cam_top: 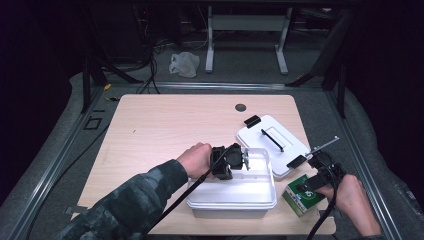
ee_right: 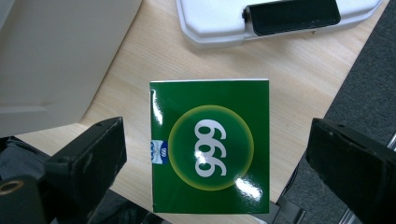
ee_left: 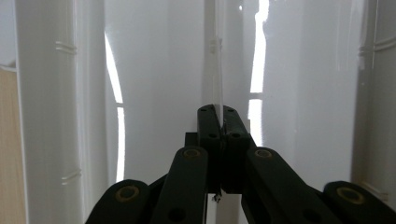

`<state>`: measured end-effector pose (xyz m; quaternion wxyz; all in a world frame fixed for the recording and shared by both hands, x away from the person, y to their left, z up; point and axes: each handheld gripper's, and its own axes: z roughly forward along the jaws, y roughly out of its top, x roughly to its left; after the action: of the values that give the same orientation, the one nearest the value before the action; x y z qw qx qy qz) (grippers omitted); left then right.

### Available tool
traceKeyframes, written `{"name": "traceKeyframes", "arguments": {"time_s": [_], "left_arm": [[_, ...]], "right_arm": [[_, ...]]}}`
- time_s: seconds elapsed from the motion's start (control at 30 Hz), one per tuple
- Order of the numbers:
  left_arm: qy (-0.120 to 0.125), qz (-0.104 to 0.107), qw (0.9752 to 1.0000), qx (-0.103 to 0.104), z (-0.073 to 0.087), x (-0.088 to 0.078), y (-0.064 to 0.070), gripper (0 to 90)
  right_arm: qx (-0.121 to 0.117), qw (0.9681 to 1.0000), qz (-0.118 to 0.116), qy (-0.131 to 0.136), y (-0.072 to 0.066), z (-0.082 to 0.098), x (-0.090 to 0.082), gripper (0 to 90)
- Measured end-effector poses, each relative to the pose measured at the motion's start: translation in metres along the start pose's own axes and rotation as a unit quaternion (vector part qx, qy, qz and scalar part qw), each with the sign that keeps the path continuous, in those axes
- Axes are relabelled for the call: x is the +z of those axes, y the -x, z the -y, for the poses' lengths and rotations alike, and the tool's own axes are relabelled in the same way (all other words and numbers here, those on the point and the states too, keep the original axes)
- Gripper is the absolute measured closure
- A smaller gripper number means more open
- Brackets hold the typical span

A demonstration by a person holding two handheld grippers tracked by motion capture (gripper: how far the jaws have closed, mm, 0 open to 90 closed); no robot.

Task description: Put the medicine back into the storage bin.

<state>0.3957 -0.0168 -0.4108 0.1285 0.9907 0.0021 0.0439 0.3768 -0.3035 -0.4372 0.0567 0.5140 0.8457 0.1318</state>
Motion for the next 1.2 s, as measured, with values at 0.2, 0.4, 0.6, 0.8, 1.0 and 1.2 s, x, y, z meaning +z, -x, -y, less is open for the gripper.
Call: {"name": "traceKeyframes", "arguments": {"time_s": [0.2, 0.4, 0.6, 0.8, 1.0, 1.2], "left_arm": [[0.009, -0.001, 0.9999, -0.007, 0.001, -0.014, 0.001, 89.4], [0.019, -0.016, 0.9995, -0.017, 0.002, -0.037, 0.003, 89.4], [0.028, -0.035, 0.9982, -0.039, 0.009, -0.056, 0.002, 89.4], [0.042, -0.067, 0.9927, -0.091, 0.035, -0.083, -0.007, 89.4], [0.046, -0.090, 0.9841, -0.146, 0.062, -0.098, -0.016, 89.4], [0.051, -0.115, 0.9718, -0.199, 0.090, -0.108, -0.023, 89.4]], "right_arm": [[0.001, 1.0000, -0.001, 0.000, 0.001, 0.001, 0.000, 4.7], [0.000, 1.0000, 0.001, 0.000, 0.001, 0.002, 0.000, 4.8], [0.002, 1.0000, 0.001, 0.000, 0.003, 0.003, 0.000, 4.8], [0.001, 1.0000, 0.001, 0.000, 0.003, 0.004, 0.001, 4.9], [-0.001, 1.0000, 0.001, 0.000, 0.002, 0.004, 0.001, 6.3], [0.000, 1.0000, -0.001, -0.001, 0.001, 0.003, 0.001, 6.1]]}}
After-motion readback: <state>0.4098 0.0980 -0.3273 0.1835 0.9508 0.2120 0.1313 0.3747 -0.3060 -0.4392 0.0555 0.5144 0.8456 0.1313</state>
